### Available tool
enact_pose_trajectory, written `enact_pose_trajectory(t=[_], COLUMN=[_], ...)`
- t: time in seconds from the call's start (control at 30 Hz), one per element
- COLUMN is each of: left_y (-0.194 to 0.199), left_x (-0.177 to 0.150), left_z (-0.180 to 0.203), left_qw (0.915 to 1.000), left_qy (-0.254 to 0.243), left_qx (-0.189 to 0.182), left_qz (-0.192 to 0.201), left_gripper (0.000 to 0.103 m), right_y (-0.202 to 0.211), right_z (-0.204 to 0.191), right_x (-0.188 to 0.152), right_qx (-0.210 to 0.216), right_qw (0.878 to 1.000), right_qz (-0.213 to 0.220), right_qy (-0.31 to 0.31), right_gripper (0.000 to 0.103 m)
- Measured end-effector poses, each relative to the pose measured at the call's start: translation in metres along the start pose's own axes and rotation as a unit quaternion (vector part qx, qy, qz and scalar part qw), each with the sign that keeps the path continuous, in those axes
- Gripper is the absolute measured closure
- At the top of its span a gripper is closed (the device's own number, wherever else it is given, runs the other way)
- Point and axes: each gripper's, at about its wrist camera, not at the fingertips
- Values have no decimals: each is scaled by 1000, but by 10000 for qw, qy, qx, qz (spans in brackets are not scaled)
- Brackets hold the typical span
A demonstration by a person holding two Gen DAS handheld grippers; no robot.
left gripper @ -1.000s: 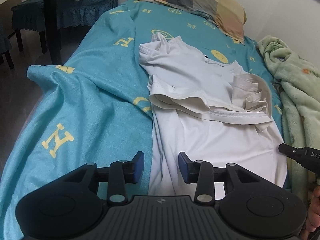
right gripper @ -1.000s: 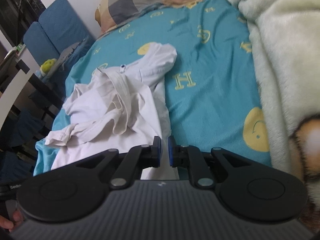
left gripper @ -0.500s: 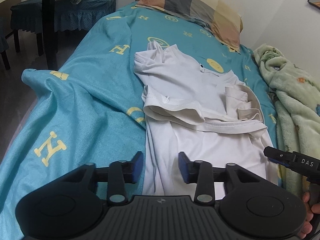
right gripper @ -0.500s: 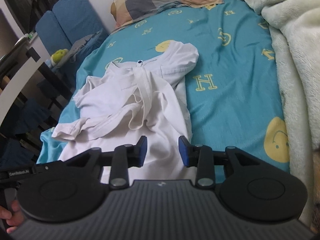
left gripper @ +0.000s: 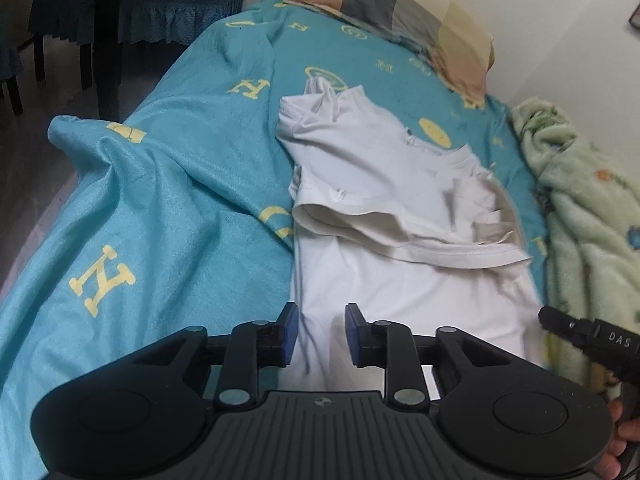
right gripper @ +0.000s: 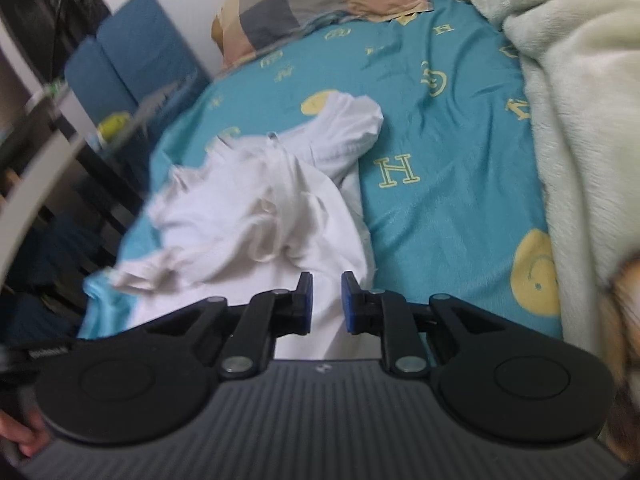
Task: Fold clothes
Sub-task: 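Grasp the folded shirt bundle with both grippers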
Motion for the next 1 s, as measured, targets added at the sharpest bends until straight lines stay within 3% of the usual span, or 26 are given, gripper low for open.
enact_pose_trajectory(t=[0.07, 0.17, 0.2, 0.27, 0.3, 0.47, 0.63, 0.8, 0.9, 1.0], left_y=[12, 29, 27, 22, 20, 9, -30, -51, -50, -51], left_x=[-1, -4, -9, -20, -25, -51, -68, -78, -76, -77], left_z=[0, -1, -3, -8, -10, -21, -22, -31, -39, -45], left_qw=[9996, 9974, 9956, 9899, 9860, 9574, 9382, 9187, 9133, 9065], left_qy=[190, 476, 671, 1058, 1251, 2197, 2765, 3360, 3523, 3680], left_qx=[-193, -482, -537, -647, -701, -963, -1144, -1556, -1686, -1746], left_qz=[-89, -224, -380, -692, -847, -1610, -1739, -1375, -1155, -1116], left_gripper=[52, 47, 38, 31, 27, 23, 22, 23, 25, 27], right_y=[16, 38, 44, 48, 48, 32, -2, -13, -9, 1], right_z=[1, 6, 9, 19, 24, 40, 37, 40, 46, 46], right_x=[-2, -12, -17, -29, -36, -77, -93, -88, -87, -82], right_qx=[237, 405, 417, 529, 608, 855, 1222, 1134, 1110, 1078], right_qw=[9992, 9950, 9924, 9815, 9732, 9276, 9062, 9131, 9068, 9174], right_qz=[-100, -343, -426, -690, -839, -1371, -1677, -1249, -1041, -767], right_qy=[-304, -849, -1072, -1708, -2053, -3369, -3685, -3712, -3932, -3753], right_gripper=[83, 83, 82, 78, 74, 29, 26, 26, 27, 30])
Point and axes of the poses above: each gripper's, at about its wrist camera, not at the fingertips, and y roughly against the way its jaws point, z to its right, x to its top, and after that the axes turned 3 degrees about x, right-handed
